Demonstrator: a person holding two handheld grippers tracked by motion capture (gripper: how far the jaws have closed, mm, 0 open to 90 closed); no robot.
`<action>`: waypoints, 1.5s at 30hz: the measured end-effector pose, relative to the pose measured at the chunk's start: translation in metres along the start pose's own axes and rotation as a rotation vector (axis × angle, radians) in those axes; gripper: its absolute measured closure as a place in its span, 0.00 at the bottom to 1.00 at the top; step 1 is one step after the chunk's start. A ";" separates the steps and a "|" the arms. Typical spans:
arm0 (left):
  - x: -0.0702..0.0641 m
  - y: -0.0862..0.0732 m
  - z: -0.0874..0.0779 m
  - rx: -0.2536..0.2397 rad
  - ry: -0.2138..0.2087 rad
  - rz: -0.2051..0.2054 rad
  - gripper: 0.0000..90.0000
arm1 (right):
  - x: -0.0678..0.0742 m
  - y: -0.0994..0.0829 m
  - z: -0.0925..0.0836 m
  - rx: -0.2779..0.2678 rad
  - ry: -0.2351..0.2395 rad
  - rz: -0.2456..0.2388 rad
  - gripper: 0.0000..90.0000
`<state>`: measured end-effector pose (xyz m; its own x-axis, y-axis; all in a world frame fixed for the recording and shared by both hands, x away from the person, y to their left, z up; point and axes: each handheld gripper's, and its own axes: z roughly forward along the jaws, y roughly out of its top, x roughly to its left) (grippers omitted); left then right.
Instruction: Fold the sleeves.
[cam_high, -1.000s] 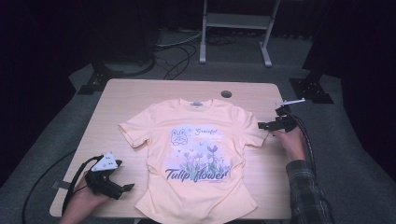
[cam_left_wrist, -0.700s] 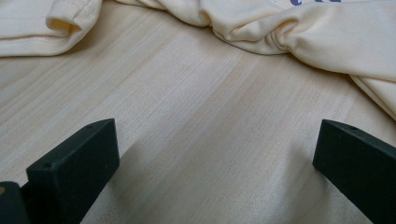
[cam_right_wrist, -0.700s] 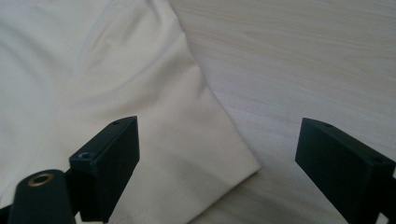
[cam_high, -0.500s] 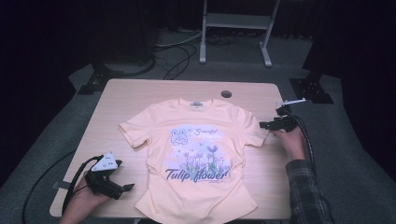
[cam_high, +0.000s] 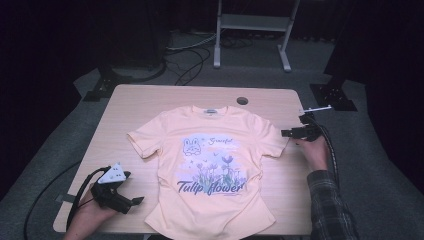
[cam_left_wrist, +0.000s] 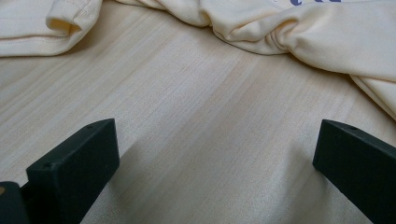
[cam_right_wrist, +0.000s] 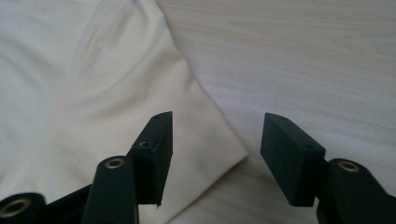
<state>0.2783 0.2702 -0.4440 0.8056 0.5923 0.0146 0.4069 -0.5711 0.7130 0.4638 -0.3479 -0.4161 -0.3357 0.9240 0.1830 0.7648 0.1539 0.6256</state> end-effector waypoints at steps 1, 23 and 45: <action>0.000 0.000 0.000 0.000 0.000 0.000 0.00 | 0.000 0.000 0.000 0.003 -0.001 0.004 0.51; 0.000 0.000 0.000 0.000 0.000 0.000 0.00 | -0.001 -0.001 0.002 0.017 0.007 0.013 0.97; 0.000 0.000 0.000 0.000 0.000 0.000 0.00 | 0.019 0.004 -0.008 -0.040 0.078 -0.050 0.98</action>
<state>0.2782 0.2702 -0.4440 0.8057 0.5922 0.0149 0.4067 -0.5713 0.7129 0.4556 -0.3325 -0.4041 -0.4158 0.8851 0.2090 0.7243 0.1834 0.6647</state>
